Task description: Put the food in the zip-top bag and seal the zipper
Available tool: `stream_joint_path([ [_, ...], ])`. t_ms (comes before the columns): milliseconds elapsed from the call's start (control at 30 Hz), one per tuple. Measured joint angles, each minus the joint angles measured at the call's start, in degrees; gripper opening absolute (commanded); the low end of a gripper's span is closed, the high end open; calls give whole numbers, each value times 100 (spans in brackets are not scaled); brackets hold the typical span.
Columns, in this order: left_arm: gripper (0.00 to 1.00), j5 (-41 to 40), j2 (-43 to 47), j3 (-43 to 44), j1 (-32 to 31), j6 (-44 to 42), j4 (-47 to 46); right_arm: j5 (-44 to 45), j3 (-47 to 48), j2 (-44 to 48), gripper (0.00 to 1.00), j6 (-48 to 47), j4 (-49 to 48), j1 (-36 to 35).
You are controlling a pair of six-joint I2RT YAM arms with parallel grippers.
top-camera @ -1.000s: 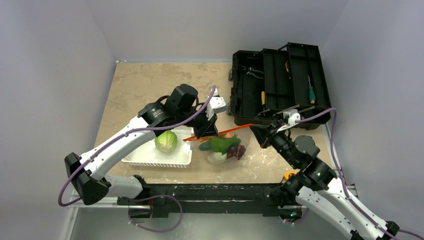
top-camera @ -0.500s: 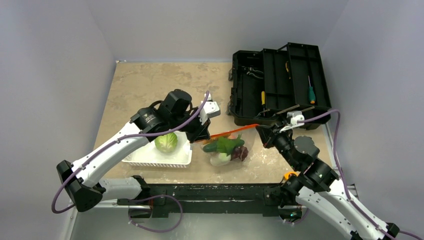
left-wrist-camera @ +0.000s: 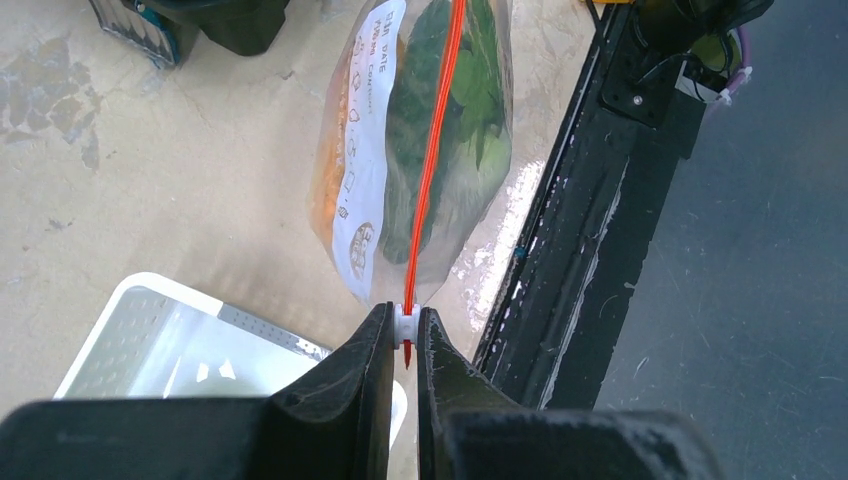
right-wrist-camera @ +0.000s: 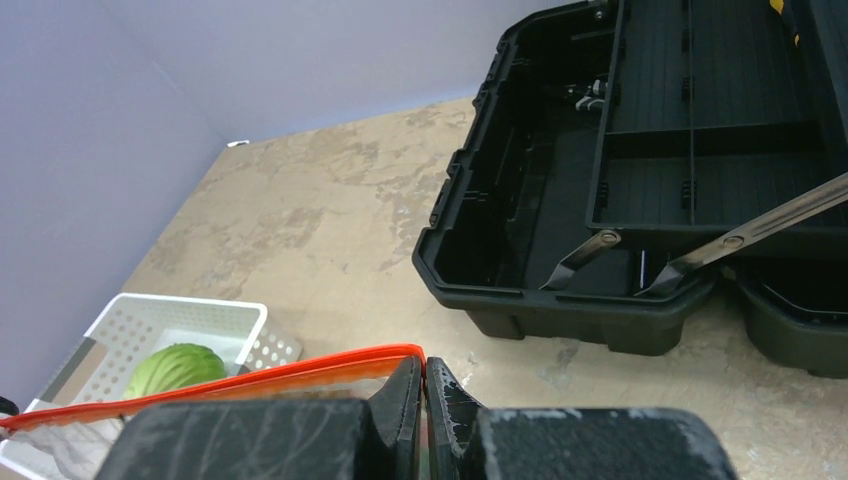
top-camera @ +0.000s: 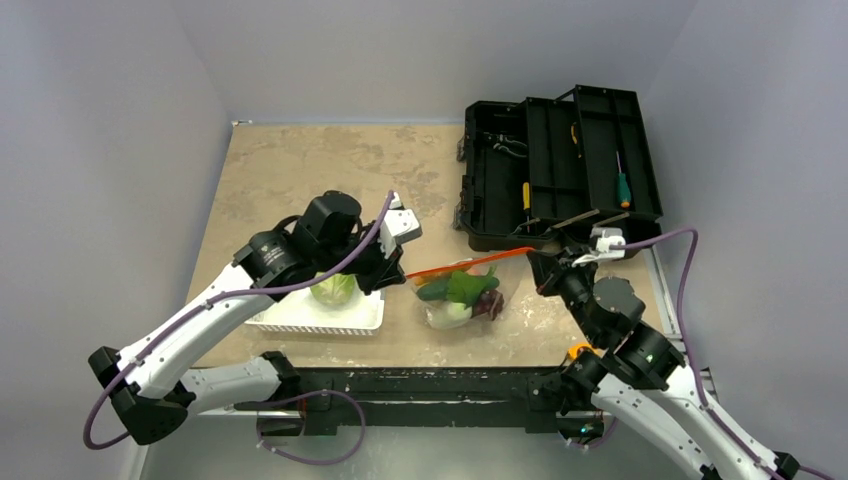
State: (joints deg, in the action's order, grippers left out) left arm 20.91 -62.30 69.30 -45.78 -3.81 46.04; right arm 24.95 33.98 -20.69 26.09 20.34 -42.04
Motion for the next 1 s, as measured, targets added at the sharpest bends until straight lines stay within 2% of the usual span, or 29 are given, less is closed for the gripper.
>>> stream_joint_path([
  [300,0,192,297,-42,2,691,11,-302,162,264,0,-9,238,2],
  [467,0,756,999,-317,2,1615,-363,-828,472,531,0,26,286,11],
  [633,0,1241,1008,-527,2,2599,-634,-1113,782,254,0,203,619,37],
  [933,0,378,28,-577,15,2874,-433,-979,874,-476,0,422,1104,46],
  [1000,6,131,-240,-570,39,2874,-433,-901,874,-686,0,476,1088,46],
])
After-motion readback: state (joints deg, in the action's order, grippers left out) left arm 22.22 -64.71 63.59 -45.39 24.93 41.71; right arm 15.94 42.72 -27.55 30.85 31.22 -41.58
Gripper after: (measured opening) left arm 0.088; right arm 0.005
